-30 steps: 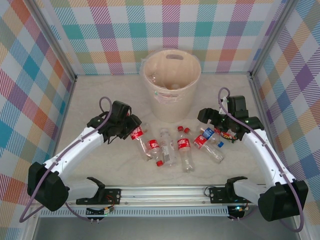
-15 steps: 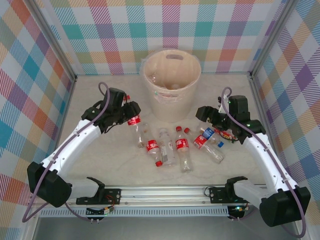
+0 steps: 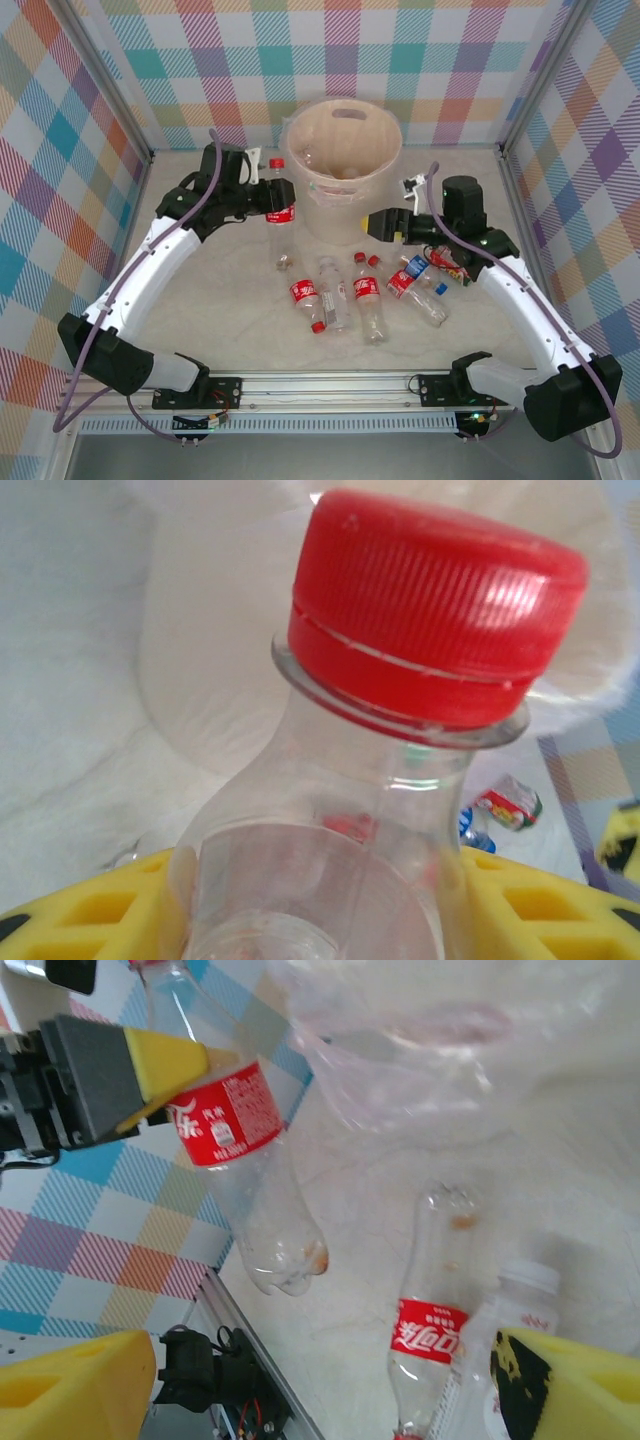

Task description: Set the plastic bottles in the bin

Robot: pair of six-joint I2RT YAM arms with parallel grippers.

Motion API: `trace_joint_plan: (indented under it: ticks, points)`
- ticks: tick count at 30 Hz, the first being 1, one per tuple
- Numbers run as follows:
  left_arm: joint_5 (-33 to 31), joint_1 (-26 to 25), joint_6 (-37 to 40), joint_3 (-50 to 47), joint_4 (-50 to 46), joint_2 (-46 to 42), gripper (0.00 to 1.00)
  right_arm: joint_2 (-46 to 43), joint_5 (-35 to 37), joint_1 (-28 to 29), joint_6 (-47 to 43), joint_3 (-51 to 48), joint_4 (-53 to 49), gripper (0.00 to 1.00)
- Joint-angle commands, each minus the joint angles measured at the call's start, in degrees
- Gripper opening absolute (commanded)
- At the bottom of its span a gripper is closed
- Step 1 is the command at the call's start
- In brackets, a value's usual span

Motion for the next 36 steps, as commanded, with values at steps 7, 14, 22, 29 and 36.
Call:
trace_joint_plan:
  ticks: [7,14,22,29,36]
  points:
    - [15.4,0.4,8.2,-5.9,16.1,-2.4,0.39,3.1,-3.8,2.0,0.9,7.2,7.5,0.87]
    - [13.8,-4.0,12.1,-4.8,15.1,0.1,0.39,9.8,7.9,9.7,-5.0,18.3,0.5,0.86]
    - [12.2,-7.0,14.4,-4.3,13.8,0.0,0.38,15.3,13.2,12.8,-1.4,23.2,3.9,0.77]
    - [12.4,-7.9,14.0,-3.2,13.7,0.5,0.37,18.4,15.2,13.6,-1.7,25.9,3.2,0.7]
    - [13.5,-8.2,11.3,-3.0,15.9,1.4,0.35,19.9,13.8,15.0,-0.8,25.3,5.8,0.69]
